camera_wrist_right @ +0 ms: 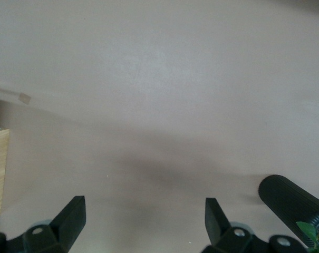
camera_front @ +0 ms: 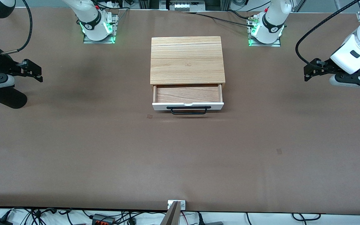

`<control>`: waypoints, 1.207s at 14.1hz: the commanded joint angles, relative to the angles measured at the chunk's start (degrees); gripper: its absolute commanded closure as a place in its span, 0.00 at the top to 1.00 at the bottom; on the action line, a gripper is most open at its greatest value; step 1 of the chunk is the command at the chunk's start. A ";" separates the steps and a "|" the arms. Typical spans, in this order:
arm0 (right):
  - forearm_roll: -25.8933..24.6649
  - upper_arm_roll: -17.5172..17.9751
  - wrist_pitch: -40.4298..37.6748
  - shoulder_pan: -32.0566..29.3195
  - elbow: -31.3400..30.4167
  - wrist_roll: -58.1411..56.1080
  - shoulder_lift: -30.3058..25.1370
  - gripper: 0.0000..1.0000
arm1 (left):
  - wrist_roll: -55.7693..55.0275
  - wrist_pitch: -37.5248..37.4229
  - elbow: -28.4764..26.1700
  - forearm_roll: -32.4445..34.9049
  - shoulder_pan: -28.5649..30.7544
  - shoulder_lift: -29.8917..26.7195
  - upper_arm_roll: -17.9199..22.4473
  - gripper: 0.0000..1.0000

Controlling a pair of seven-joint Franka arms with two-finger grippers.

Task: Close drawer with both arms simultaneously

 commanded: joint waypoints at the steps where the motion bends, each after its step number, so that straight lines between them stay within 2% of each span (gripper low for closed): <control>1: -0.74 0.10 -0.45 0.19 0.82 -0.49 0.28 1.00 | -0.31 -1.62 2.23 -0.42 -0.07 1.13 0.06 1.00; 17: -0.39 0.10 -0.19 0.36 0.82 -0.40 1.24 1.00 | -0.31 -4.44 2.41 -0.33 -1.47 1.21 -0.03 1.00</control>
